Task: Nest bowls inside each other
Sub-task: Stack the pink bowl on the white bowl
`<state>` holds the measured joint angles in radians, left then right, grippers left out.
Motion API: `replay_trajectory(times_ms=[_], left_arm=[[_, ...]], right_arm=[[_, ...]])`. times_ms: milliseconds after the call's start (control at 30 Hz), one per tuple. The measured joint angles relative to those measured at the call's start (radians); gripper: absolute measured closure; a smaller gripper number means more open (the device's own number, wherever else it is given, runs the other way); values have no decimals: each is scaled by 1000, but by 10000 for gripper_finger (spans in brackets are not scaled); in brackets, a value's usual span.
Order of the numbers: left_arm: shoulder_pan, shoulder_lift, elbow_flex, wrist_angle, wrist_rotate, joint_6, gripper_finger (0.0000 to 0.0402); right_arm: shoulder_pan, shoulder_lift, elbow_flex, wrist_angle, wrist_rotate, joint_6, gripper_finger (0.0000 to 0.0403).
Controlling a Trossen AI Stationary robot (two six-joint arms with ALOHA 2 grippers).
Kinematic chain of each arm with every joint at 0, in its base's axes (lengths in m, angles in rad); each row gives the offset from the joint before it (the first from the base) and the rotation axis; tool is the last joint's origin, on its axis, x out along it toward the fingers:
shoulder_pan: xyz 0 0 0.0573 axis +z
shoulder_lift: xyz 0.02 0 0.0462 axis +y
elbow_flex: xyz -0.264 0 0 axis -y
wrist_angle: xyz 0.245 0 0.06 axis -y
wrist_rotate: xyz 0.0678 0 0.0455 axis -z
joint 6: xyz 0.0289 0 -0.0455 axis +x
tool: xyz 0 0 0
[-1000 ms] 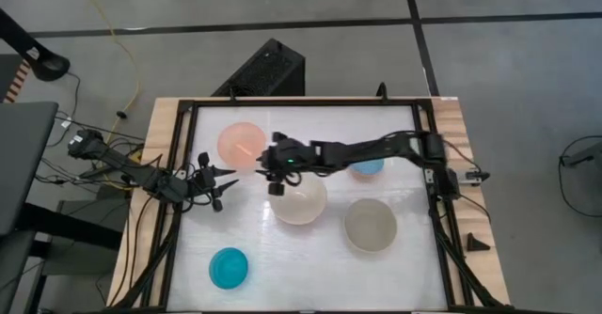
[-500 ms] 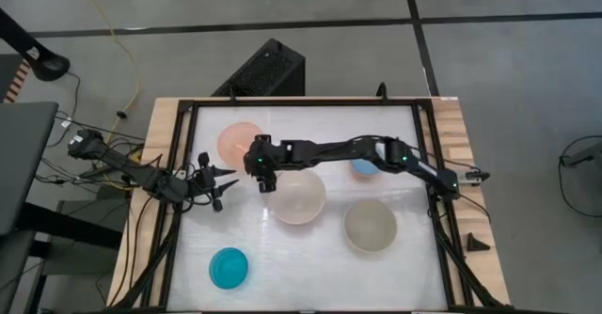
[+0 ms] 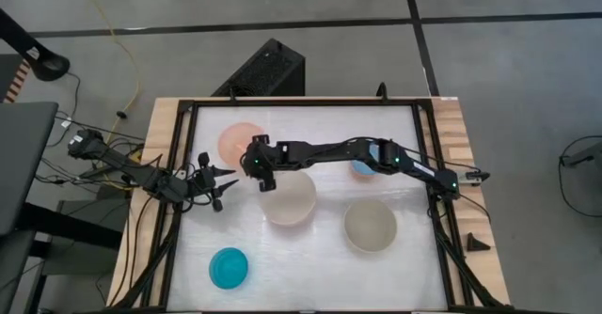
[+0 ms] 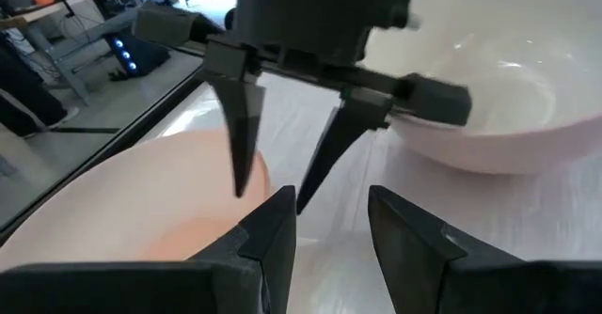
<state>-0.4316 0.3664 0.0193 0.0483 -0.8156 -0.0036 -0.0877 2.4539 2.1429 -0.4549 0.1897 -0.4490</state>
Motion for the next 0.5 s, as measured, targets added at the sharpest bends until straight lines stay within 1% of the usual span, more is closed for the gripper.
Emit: replay_trajectory(times_ms=[67,267,300,400,500], left_arm=[[0,0,0,0,0,0,276],[0,0,0,0,0,0,276],[0,0,0,0,0,0,276],[0,0,0,0,0,0,276],[0,0,0,-1,0,0,276]], right_arm=[[2,0,0,3,-4,-9,242],[2,0,-1,-14,-5,-26,362],[3,0,-1,-13,-4,-39,374],[4,-9,-1,-20,-2,-48,375],[13,-35,-2,-44,31,-51,370]])
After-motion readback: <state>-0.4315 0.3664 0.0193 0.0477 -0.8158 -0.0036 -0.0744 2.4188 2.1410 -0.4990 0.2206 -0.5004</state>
